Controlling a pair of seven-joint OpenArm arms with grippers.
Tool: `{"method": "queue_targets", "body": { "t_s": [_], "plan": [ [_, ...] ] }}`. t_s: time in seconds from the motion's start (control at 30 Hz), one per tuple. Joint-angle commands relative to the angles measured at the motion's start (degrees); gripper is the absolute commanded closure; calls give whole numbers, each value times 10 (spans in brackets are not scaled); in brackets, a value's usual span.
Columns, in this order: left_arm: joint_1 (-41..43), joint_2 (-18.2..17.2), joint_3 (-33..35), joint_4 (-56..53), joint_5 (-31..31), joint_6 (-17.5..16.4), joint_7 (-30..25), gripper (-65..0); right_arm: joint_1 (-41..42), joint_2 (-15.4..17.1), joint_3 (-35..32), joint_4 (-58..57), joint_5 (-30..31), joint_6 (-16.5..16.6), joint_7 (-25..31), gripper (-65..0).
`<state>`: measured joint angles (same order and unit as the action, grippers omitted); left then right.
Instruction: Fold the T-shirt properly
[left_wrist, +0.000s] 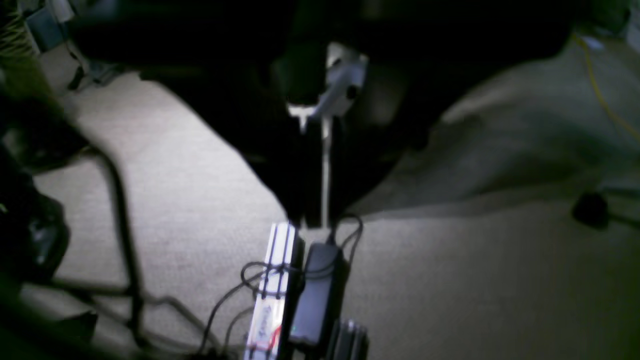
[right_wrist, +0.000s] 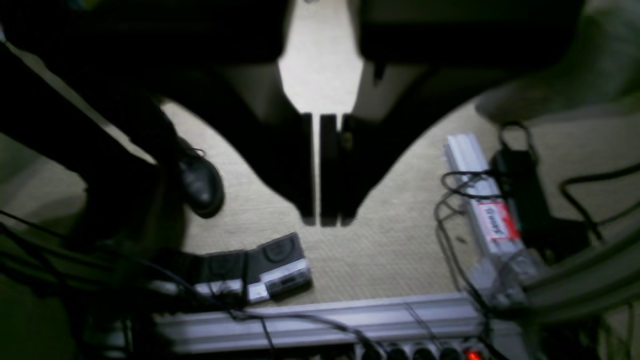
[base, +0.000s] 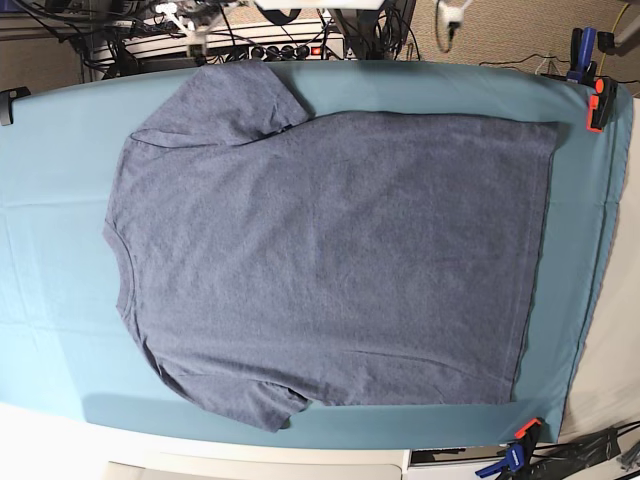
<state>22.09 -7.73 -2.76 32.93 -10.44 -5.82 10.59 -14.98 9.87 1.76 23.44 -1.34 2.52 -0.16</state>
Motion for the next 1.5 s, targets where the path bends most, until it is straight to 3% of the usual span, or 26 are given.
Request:
{"method": "queue_targets", "body": {
  "t_s": [0.0,0.23,0.4,0.7,0.83,0.93,1.07,1.2,1.33,1.47],
  "plan": [
    [19,-10,0,18,-11,-3,6,-35,-10,10,1,12,2,-3,3,-15],
    [129,-56,0,168,-18,-6,51,-35,-98,45,1,120,2,29,1,-15],
    [242,-97,0,324,-49,-48,94,-35,-196,79,1,253,2,30,-6,-15],
    [429,-173,-21,607,-61,-51,114,-35,-399,141,1,508,3,21,-13,-15],
    [449,-181,-50,711,-48,-105,163,-35,-460,158,2,613,2,-23,-14,-15],
    [447,-182,-76,773,-48,-147,170,-35,-488,167,2,695,-24,-53,-20,-15],
    [438,-186,-106,843,-48,-168,171,-35,-502,180,2,790,-100,-95,-55,-15],
    [412,-224,-110,874,-43,-172,170,-35,-501,199,2,857,-169,-149,-74,-15],
    [369,-247,-110,875,8,-173,162,-35,-497,228,2,885,-275,-210,-67,-15],
    [327,-269,-109,875,87,-205,103,-36,-475,268,2,884,-365,-221,-44,-15]
  ]
}}
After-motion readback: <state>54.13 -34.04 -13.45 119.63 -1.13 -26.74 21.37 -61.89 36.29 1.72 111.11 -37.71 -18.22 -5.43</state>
